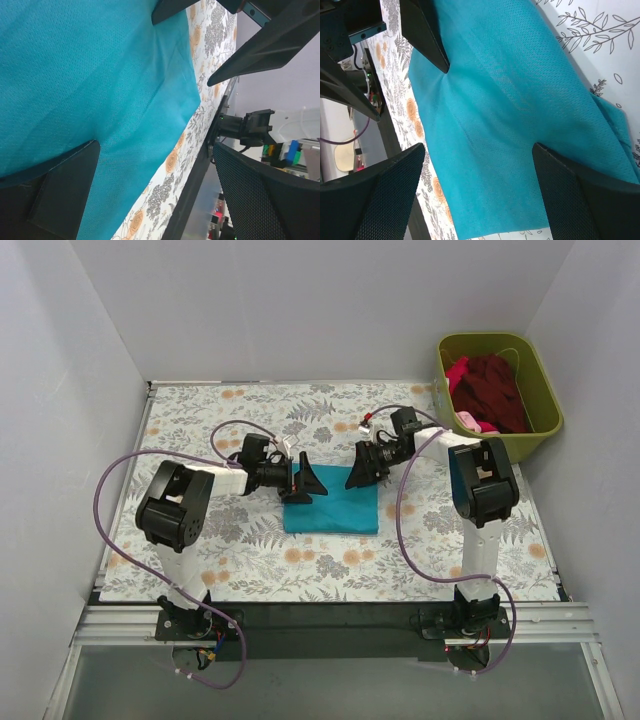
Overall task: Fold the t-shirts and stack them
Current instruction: Fold the tshirt
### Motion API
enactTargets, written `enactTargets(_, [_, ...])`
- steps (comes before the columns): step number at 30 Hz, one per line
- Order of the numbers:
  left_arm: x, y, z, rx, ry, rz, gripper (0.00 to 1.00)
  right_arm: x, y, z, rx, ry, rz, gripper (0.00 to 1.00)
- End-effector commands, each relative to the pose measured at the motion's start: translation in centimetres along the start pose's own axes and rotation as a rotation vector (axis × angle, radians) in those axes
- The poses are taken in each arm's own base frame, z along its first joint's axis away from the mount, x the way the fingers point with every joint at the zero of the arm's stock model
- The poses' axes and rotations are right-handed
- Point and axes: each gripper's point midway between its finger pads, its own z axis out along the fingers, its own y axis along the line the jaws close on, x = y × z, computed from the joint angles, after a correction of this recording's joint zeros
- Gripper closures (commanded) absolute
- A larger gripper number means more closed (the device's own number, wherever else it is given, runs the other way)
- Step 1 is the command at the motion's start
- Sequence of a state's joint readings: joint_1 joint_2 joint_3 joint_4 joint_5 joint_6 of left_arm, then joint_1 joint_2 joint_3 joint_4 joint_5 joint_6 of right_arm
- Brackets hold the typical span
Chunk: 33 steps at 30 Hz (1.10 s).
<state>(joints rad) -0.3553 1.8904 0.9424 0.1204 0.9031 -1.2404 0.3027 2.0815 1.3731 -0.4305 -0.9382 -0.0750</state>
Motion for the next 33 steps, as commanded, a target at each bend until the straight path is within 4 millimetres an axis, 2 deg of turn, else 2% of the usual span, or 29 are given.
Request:
enactTargets(1, [-0.7, 0.6, -0.5, -0.063, -0.042, 0.095, 0.02, -0.6, -1.8, -0.7, 0.109, -0.006, -0.077, 0.04])
enactTargets(4, [-1.7, -1.3, -1.8, -0.070, -0.091, 0.152, 0.02, -2.5, 1.2, -2.3, 0.085, -0.041, -0.134, 0.04])
enactTargets(5, [-2.3, -2.8, -2.8, -0.077, -0.119, 0.189, 0.02, -3.0, 1.9, -2.8, 0.096, -0.049, -0.147, 0.05])
enactTargets(6, [-2.9, -3.2, -3.4, -0.100, -0.147, 0.209, 0.02, -4.3, 3.2, -3.9, 0.116, -0.077, -0.180, 0.05])
enactTargets(7, [-3.6, -3.2, -4.1, -0.151, -0.184, 0.223, 0.02, -4.8, 3.2, -4.5, 0.180, -0.088, -0.196, 0.05])
enactTargets(8, [-4.6, -4.7, -5.5, -0.177, -0.223, 0.269, 0.02, -5.3, 3.5, -4.9, 0.224, -0.098, -0.217, 0.04])
enactTargets(9, [-5.4, -5.0, -6.5, -0.207, -0.258, 0.286, 0.02, -6.0, 4.5, -5.8, 0.279, -0.126, -0.248, 0.04])
enactTargets(10, [-6.6, -5.0, -7.7, -0.270, -0.316, 0.305, 0.02, -6.1, 3.9, -5.8, 0.402, -0.117, -0.269, 0.04])
enactTargets(11, [-7.3, -6.4, -9.2, -0.290, -0.357, 0.328, 0.02, -6.1, 4.0, -5.8, 0.455, -0.117, -0.284, 0.04])
enactTargets(12, [-8.1, -6.5, -10.4, -0.326, -0.393, 0.344, 0.02, -6.1, 4.5, -5.9, 0.502, -0.124, -0.294, 0.04])
enactTargets(14, [-9.6, -6.8, -13.2, -0.423, -0.470, 0.347, 0.02, -5.8, 5.0, -4.8, 0.614, -0.098, -0.343, 0.04])
enactTargets(15, [-9.9, -6.8, -13.9, -0.452, -0.481, 0.364, 0.02, -5.7, 5.1, -4.3, 0.648, -0.089, -0.360, 0.04])
enactTargets(19, [-10.1, -7.8, -17.1, -0.522, -0.529, 0.402, 0.02, -4.7, 6.4, -0.5, 0.698, -0.024, -0.411, 0.04])
enactTargets(21, [-9.9, -7.9, -17.9, -0.542, -0.544, 0.416, 0.02, -3.7, 5.9, 1.6, 0.702, 0.039, -0.427, 0.04])
enactTargets(22, [-9.7, -8.5, -18.3, -0.538, -0.559, 0.426, 0.02, -3.9, 6.1, 2.1, 0.699, 0.052, -0.430, 0.04])
enactTargets(23, [-9.5, -8.5, -18.5, -0.537, -0.560, 0.427, 0.02, -3.2, 5.0, 3.2, 0.702, 0.094, -0.419, 0.04])
enactTargets(25, [-9.3, -8.9, -18.8, -0.536, -0.566, 0.437, 0.02, -2.9, 4.8, 4.3, 0.680, 0.122, -0.427, 0.03])
enactTargets(26, [-9.3, -8.7, -18.9, -0.543, -0.566, 0.437, 0.02, -2.1, 4.1, 4.8, 0.663, 0.167, -0.440, 0.02])
enactTargets(28, [-9.5, -9.0, -19.2, -0.553, -0.570, 0.445, 0.02, -1.0, 3.4, 5.1, 0.652, 0.214, -0.450, 0.02])
enactTargets(29, [-9.5, -9.1, -19.4, -0.558, -0.572, 0.449, 0.02, 0.4, 2.5, 5.0, 0.656, 0.261, -0.458, 0.02])
enactTargets(31, [-9.8, -9.3, -19.7, -0.572, -0.576, 0.460, 0.02, 2.0, 1.3, 4.3, 0.677, 0.318, -0.466, 0.02])
enactTargets(32, [-9.9, -9.4, -19.8, -0.574, -0.577, 0.467, 0.02, 3.9, 0.6, 3.5, 0.682, 0.368, -0.451, 0.02])
enactTargets(33, [-9.9, -9.4, -19.9, -0.577, -0.577, 0.471, 0.02, 4.8, 0.0, 2.8, 0.674, 0.396, -0.456, 0.02])
